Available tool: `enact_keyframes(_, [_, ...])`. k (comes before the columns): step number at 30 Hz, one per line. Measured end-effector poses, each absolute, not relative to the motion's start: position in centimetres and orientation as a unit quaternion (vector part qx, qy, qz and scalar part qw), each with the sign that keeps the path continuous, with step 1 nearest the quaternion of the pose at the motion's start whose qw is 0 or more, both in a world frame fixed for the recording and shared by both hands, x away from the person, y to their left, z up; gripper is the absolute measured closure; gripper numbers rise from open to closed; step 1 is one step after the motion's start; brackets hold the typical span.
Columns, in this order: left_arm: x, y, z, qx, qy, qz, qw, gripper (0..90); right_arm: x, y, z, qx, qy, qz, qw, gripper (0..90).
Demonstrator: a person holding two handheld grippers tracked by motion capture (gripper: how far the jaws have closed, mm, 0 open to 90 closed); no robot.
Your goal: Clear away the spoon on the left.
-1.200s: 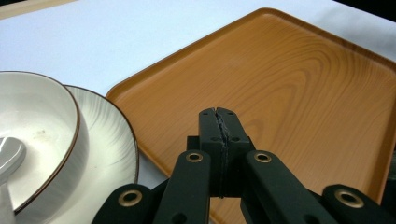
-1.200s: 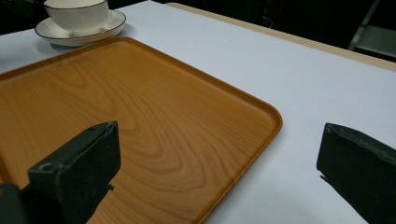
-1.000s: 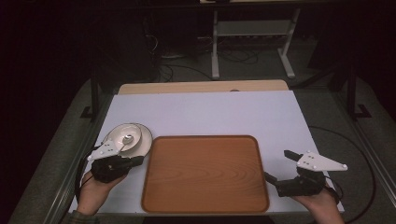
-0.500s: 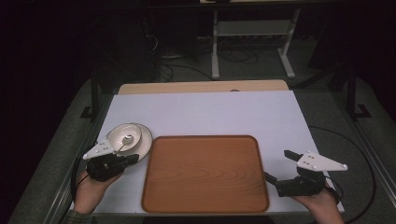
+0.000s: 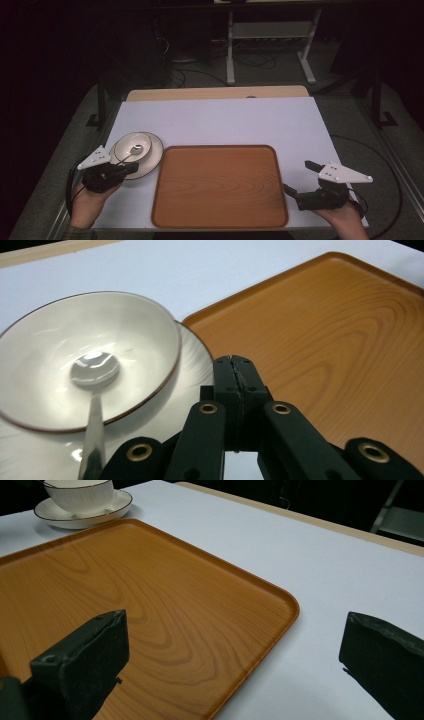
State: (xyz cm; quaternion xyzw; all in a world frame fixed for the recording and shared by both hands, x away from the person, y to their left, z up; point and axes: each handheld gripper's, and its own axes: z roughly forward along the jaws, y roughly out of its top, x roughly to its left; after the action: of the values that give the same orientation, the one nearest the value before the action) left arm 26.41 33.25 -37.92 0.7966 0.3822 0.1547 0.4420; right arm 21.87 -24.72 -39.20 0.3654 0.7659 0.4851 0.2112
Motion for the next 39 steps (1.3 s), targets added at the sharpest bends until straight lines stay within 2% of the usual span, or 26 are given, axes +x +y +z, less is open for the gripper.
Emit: enact_keyframes(39, [27.0, 37.0, -38.1, 0.771, 0.433, 0.18, 0.431, 90.0, 22.0, -24.7, -39.3, 0.365, 0.768, 0.482, 0.21, 0.0])
